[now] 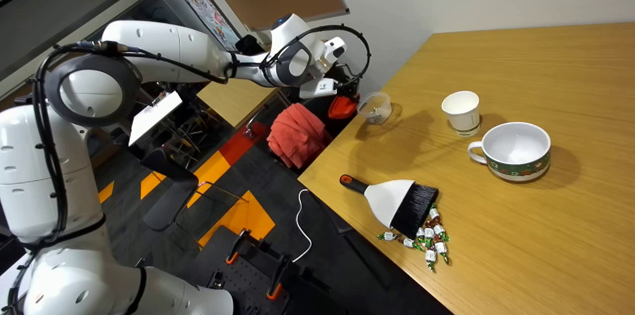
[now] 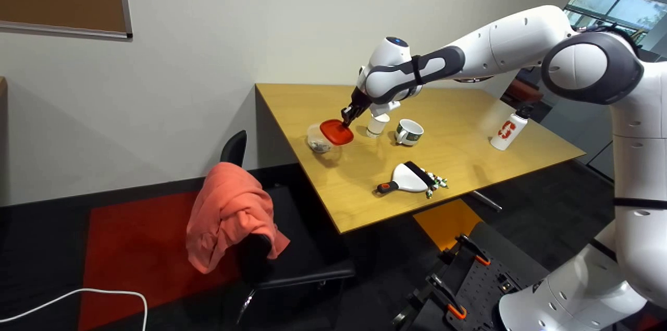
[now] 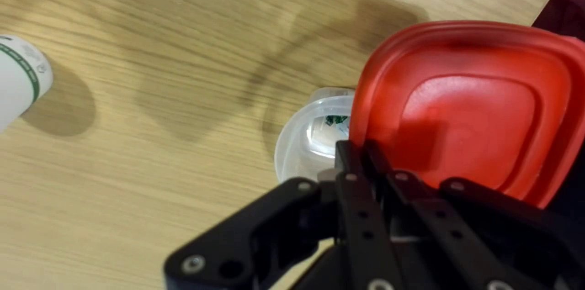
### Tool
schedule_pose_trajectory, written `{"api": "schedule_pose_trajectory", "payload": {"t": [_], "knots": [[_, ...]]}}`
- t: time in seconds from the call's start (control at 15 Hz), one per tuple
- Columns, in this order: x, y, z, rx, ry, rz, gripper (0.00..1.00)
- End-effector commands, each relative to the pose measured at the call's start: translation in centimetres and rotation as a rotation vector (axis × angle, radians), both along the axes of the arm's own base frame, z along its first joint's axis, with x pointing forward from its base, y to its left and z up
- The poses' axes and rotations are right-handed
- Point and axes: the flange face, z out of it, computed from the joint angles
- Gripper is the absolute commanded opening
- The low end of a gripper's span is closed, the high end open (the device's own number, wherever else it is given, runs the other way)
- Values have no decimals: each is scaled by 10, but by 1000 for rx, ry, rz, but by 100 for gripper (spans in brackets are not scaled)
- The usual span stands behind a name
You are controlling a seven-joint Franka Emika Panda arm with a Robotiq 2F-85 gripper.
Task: Put two candies in the bowl and close it
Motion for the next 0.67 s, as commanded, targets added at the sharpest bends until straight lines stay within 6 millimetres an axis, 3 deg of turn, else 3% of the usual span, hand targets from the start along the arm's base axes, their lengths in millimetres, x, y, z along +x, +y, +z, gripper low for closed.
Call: {"api": "schedule_pose_trajectory", "payload": {"t": [0.0, 0.47, 0.53, 0.6], "knots": [[14, -18, 2, -17, -7, -17, 2], [42, -37, -18, -11, -31, -65, 2], [29, -34, -16, -14, -36, -41, 7], [33, -36, -20, -13, -38, -48, 7]]}}
